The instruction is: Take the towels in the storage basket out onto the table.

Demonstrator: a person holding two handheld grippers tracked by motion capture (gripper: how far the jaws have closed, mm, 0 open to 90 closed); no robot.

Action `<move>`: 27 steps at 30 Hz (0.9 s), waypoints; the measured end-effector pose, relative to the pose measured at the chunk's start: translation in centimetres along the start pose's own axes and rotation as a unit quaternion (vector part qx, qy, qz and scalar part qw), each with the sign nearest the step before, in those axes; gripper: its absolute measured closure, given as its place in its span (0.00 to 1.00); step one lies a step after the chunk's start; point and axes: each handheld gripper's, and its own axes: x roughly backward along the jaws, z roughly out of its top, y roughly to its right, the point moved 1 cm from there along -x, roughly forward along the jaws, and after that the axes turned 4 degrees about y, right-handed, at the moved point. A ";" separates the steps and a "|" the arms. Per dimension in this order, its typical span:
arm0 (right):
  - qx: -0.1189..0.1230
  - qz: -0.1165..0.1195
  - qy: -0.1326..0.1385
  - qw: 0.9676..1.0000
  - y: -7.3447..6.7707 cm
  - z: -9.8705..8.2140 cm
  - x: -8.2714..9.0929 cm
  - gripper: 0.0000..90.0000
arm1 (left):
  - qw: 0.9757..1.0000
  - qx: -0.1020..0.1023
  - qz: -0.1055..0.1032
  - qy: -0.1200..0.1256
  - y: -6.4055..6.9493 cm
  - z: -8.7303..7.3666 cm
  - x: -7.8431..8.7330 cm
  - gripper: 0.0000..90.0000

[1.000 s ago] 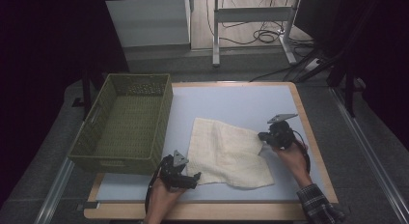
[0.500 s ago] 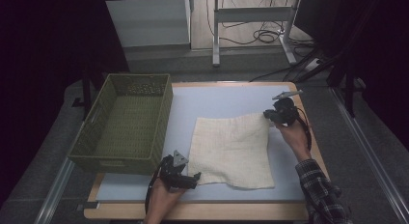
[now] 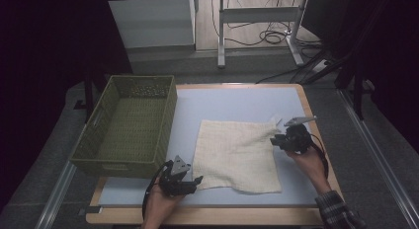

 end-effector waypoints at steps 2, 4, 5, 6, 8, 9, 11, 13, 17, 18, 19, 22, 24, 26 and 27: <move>0.000 0.013 0.001 1.000 -1.0 -1.2 0.7 0.76 | 1.000 -0.008 -0.022 -0.002 0.5 -0.2 0.1 0.58; -0.001 0.017 0.002 1.000 -1.5 -1.8 1.1 0.77 | 1.000 -0.011 -0.026 -0.007 0.7 -0.3 0.1 0.60; 0.003 0.025 0.001 1.000 -2.5 -2.9 1.9 0.77 | 0.999 -0.023 -0.035 -0.016 0.9 -0.5 -0.2 0.64; 0.003 0.025 0.001 1.000 -2.5 -2.9 1.9 0.77 | 0.999 -0.023 -0.035 -0.016 0.9 -0.5 -0.2 0.64; 0.004 0.034 0.000 0.999 -3.6 -3.8 2.8 0.77 | 0.999 -0.027 -0.036 -0.025 1.0 -0.6 -0.7 0.64; 0.006 0.039 0.000 0.999 -4.1 -4.3 3.3 0.77 | 0.999 -0.029 -0.036 -0.026 1.1 -0.7 -0.9 0.64; 0.012 0.043 -0.002 0.999 -5.1 -5.2 4.1 0.76 | 0.998 -0.033 -0.037 -0.030 1.2 -0.9 -1.3 0.65; 0.014 0.048 -0.005 0.999 -5.9 -6.0 4.7 0.75 | 0.998 -0.035 -0.033 -0.028 1.4 -1.0 -1.3 0.67; 0.016 0.059 -0.018 0.998 -7.0 -7.6 5.4 0.72 | 0.998 -0.051 -0.026 -0.032 1.8 -1.2 -1.0 0.73; 0.017 0.060 -0.023 0.998 -7.3 -8.0 5.5 0.72 | 0.998 -0.055 -0.022 -0.033 2.0 -1.3 -1.0 0.74; 0.022 0.058 -0.025 0.998 -7.5 -8.4 5.5 0.72 | 0.998 -0.056 -0.021 -0.033 2.1 -1.3 -0.9 0.76; 0.036 0.047 -0.022 0.998 -8.2 -9.3 5.4 0.77 | 0.997 -0.062 -0.018 -0.032 2.5 -1.3 -1.1 0.87; 0.033 0.056 -0.015 0.998 -8.3 -9.5 5.4 0.92 | 0.997 -0.067 -0.017 -0.033 2.7 -1.2 -1.1 0.94; 0.031 0.060 -0.011 0.998 -8.4 -9.6 5.5 0.96 | 0.997 -0.067 -0.021 -0.034 2.6 -1.2 -1.0 0.97; 0.036 0.058 -0.012 0.998 -8.5 -9.6 5.6 0.96 | 0.997 -0.065 -0.026 -0.036 2.4 -1.2 -0.9 0.98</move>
